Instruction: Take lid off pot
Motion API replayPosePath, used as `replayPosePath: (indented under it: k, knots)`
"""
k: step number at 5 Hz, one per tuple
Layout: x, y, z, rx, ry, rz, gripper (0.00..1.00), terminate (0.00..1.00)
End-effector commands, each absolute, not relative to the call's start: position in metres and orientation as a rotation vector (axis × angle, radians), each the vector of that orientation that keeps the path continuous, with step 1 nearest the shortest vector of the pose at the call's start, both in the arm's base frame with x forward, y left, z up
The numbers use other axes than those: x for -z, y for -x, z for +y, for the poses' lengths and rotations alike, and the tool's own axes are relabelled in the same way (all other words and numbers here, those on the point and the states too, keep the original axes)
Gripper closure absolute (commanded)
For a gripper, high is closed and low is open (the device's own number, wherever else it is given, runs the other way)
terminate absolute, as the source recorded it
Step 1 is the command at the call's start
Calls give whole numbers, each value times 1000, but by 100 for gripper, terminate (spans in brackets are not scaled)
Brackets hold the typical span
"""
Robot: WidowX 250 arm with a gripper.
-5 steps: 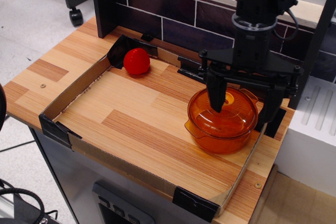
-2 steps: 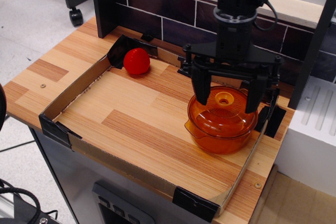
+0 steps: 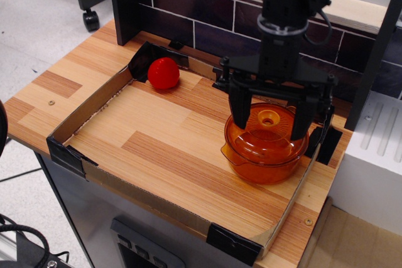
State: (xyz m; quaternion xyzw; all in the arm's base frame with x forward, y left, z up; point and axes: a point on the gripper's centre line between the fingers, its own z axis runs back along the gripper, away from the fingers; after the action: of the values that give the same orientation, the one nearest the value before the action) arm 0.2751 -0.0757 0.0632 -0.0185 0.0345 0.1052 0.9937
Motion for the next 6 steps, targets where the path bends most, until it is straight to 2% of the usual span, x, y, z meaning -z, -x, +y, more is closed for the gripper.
replayPosePath:
  k: [1,2,5,6]
  knots:
    - [-70,-297,-71,-247,35,19,0,0]
    - [-73,-298,-71,-249,42,22,100,0]
    - [-73,-293,-67,-229,24,3,100,0]
    - [-81,-292,-65,-228,37,0,100,0]
